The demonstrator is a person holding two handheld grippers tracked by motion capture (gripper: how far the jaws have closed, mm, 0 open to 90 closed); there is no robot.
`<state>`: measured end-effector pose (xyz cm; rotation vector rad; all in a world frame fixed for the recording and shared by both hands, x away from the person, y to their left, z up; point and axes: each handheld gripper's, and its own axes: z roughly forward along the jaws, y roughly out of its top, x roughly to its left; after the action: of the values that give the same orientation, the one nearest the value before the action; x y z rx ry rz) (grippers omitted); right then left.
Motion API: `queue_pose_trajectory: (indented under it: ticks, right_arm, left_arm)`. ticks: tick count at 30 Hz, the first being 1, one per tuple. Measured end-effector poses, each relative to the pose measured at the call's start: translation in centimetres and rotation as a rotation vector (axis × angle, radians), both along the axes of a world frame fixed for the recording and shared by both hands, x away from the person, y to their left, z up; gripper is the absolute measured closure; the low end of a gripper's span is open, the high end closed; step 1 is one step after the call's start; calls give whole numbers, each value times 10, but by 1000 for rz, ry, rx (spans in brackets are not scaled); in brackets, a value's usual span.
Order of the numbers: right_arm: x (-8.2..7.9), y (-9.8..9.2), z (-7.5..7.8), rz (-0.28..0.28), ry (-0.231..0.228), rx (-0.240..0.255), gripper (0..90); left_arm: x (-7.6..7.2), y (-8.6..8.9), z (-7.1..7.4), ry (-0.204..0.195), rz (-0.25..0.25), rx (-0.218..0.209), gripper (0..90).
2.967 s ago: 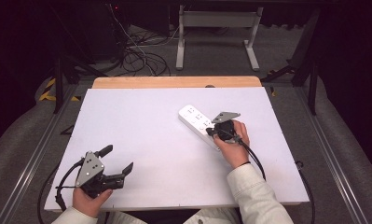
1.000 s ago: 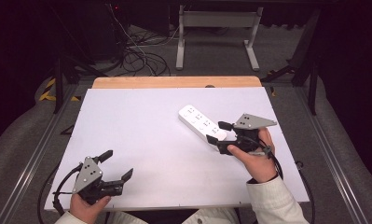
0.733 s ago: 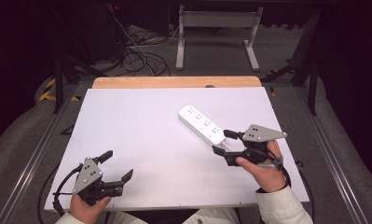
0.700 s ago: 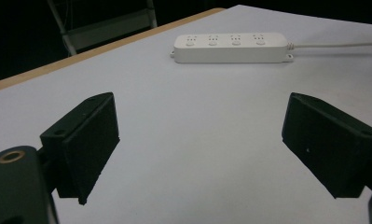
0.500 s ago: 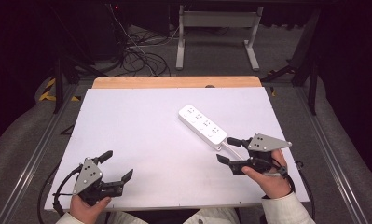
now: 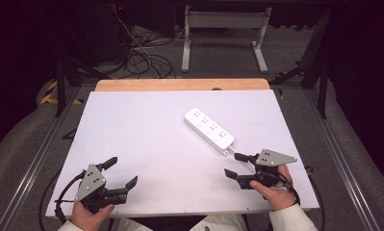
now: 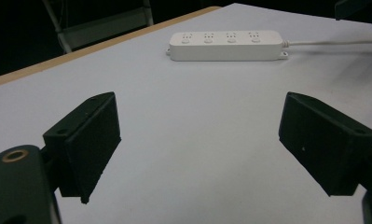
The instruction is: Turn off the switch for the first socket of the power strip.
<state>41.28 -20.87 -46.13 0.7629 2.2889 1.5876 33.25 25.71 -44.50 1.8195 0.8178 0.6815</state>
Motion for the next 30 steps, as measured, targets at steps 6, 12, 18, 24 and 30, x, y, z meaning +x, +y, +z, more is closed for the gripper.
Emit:
queue_pose_trajectory:
  ticks: [6,12,18,24,30]
  right_arm:
    - [-1,-1,-14,-20,-26,-21,292]
    - [-2,4,-22,-12,-20,-83,288]
    - [0,3,-24,-53,-22,-63,283]
    - [1,-3,-23,-103,-43,-15,272]
    - [0,-3,-22,-83,-59,-13,263]
  left_arm:
    - [0,0,-1,-16,-16,7,120]
    - [5,1,-5,-2,11,30,118]
    - [9,3,-7,28,10,17,122]
    - [12,7,-9,62,1,-36,120]
    - [14,11,-12,40,16,-36,120]
